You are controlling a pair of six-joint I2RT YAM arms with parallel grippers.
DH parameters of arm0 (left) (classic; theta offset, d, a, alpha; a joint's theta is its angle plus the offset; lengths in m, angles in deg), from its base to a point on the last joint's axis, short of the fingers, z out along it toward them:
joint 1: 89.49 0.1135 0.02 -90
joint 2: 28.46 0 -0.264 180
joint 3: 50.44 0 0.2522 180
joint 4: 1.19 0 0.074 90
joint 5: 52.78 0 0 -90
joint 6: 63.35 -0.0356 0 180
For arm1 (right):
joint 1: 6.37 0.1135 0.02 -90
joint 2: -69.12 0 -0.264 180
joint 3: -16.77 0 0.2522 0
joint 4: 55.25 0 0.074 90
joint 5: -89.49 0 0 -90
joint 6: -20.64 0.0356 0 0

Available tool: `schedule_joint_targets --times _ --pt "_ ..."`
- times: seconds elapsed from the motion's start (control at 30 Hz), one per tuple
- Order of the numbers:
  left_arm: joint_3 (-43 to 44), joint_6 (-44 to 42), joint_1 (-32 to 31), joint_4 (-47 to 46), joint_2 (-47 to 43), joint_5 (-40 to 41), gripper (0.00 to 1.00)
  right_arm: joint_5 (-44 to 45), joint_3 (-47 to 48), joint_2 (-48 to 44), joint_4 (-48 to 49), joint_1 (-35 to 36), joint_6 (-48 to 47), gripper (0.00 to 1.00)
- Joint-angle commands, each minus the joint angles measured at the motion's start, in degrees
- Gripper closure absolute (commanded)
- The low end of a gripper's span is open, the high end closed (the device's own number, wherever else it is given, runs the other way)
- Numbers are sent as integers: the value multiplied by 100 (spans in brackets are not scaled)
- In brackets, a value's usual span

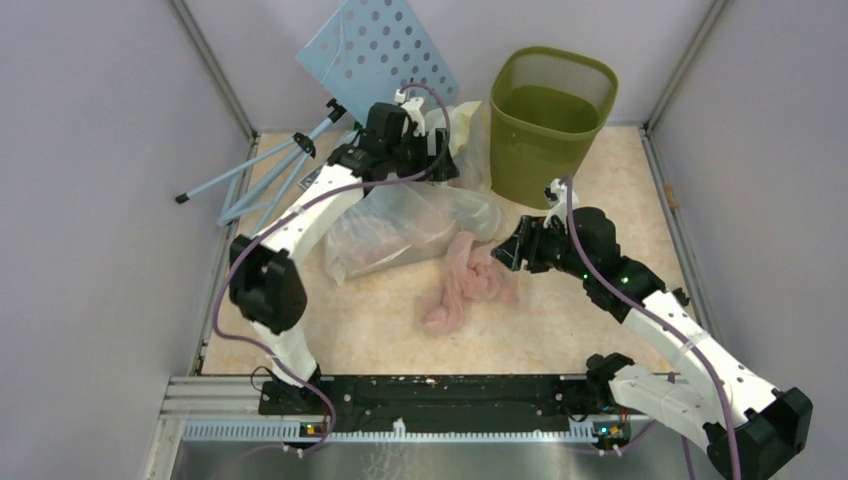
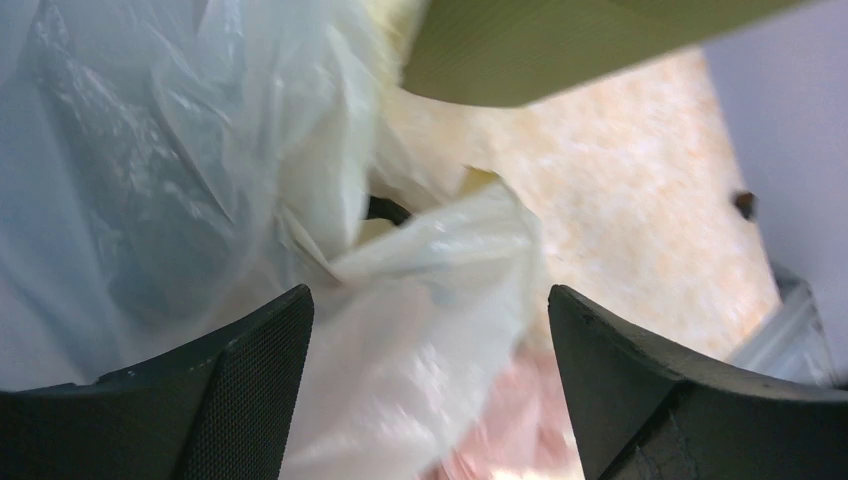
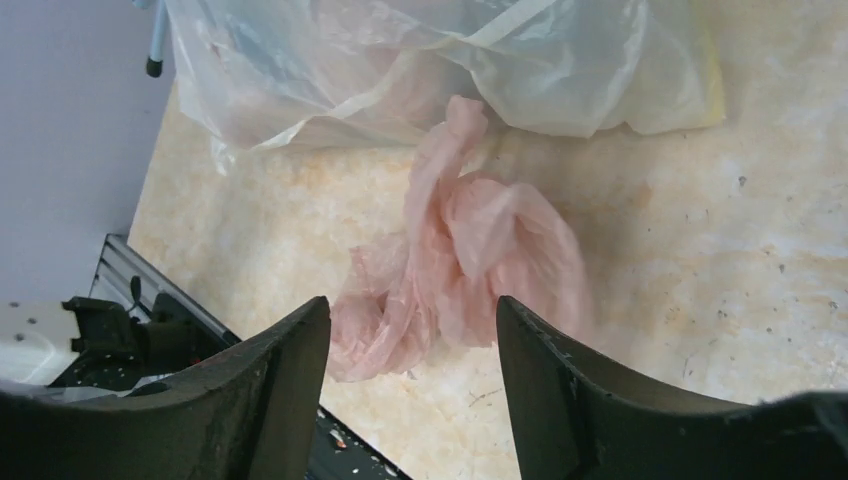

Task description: Put the trash bags into the trash bin

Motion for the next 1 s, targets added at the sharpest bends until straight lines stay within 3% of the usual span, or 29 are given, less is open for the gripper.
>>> schedule_joint_targets --times 0.0,0.33,0.67,0.87,0.97 --pt "-628 -161 -214 -131 -1193 -491 7 312 -136 19 -236 -2 -27 37" --pt "-2604 135 -1301 -139 -2731 -10 7 426 -1188 -160 243 -2 428 40" --pt "-3804 807 -2265 -55 -2923 805 6 2177 -1394 9 -257 -2 1214 39" --pt "-4777 1617 -2401 -646 -3222 879 10 2018 -1789 -59 83 -2 1503 49" --pt "-5097 1827 -2398 -1027 -3287 798 19 1927 -1935 57 269 -2 1558 53"
